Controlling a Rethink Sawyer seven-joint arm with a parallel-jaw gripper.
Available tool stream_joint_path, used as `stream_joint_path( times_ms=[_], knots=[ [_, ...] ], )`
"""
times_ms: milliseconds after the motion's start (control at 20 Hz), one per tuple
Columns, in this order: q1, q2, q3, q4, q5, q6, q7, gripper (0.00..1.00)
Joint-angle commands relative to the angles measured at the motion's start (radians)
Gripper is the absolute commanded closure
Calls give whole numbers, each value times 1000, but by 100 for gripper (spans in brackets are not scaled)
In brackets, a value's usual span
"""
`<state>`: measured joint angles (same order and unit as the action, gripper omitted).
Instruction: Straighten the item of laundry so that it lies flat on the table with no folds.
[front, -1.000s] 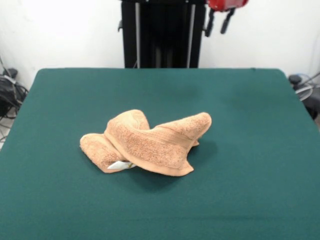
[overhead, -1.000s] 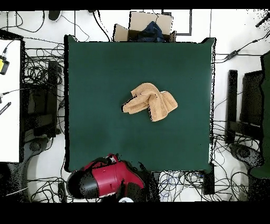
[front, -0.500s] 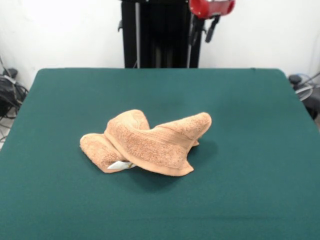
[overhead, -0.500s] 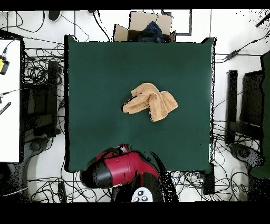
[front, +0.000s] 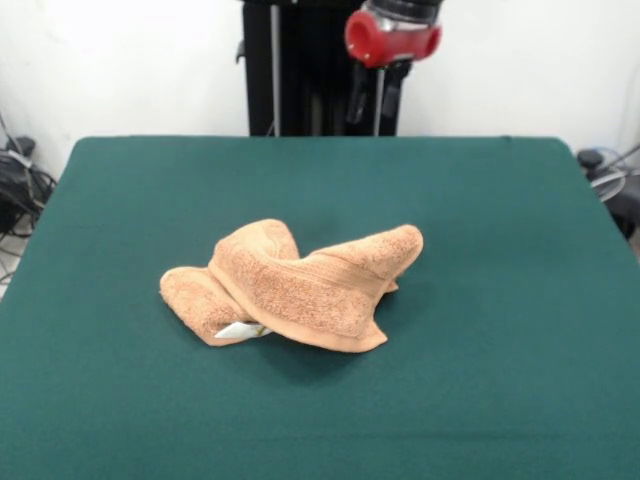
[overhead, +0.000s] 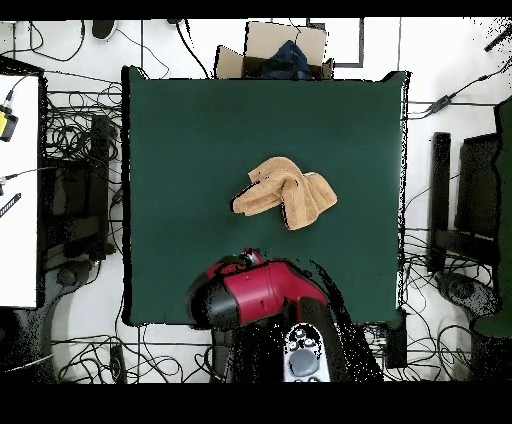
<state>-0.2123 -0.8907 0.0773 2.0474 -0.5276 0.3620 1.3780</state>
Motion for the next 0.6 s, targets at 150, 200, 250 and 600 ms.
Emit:
stream_joint_path(
  times_ms=[150, 200, 250, 600],
  knots=[
    [-99, 112, 153, -155, -106, 39, -111, 0],
    [-108, 122, 161, -173, -112, 44, -114, 0],
    [-117, 127, 167, -186, -121, 51, -120, 0],
    [-201, 162, 236, -284, -158, 98, -185, 0]
  ],
)
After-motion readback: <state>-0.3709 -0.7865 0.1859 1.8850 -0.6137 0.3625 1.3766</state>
